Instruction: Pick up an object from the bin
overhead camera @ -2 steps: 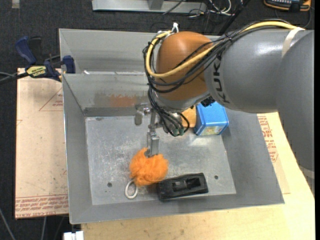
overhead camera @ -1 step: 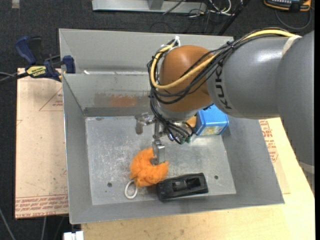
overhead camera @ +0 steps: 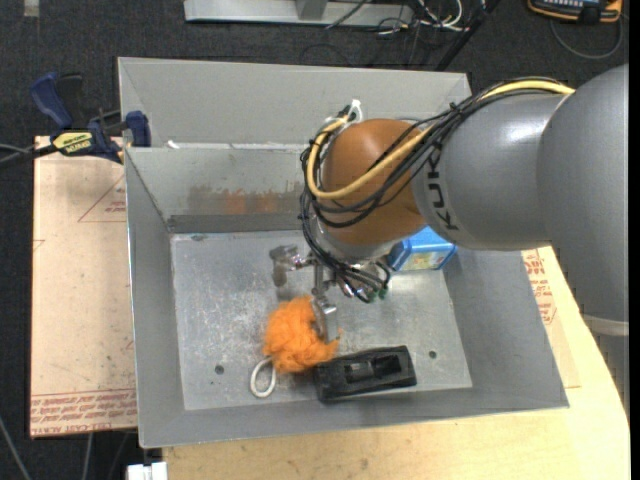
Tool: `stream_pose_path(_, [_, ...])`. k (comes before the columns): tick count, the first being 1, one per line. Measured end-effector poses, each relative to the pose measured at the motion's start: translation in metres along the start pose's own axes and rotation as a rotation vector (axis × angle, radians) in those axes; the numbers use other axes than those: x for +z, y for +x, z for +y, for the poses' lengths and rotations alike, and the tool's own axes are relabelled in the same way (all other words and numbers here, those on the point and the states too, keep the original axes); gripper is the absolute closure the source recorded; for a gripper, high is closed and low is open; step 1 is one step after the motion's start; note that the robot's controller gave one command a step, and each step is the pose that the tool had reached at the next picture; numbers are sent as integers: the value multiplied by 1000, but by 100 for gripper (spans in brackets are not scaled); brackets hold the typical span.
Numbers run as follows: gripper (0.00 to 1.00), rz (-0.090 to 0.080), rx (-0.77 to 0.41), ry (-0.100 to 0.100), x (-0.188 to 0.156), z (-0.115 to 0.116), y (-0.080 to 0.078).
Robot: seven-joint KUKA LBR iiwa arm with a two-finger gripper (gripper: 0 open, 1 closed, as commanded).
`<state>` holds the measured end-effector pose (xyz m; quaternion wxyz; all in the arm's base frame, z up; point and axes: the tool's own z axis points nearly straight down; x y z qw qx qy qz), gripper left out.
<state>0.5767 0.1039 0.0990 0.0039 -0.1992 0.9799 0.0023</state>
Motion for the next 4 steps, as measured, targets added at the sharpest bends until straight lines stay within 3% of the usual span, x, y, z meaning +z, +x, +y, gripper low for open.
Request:
stream_pose_path(1, [0,8,-108,6,25,-5,3])
stream_pose_path(2, [100,-3,-258,0,28,10,18])
stream_pose_path(3, [100,-3,-258,0,28,10,18])
stream_pose_path(4, [100,5,-273,-4,-9,10,15])
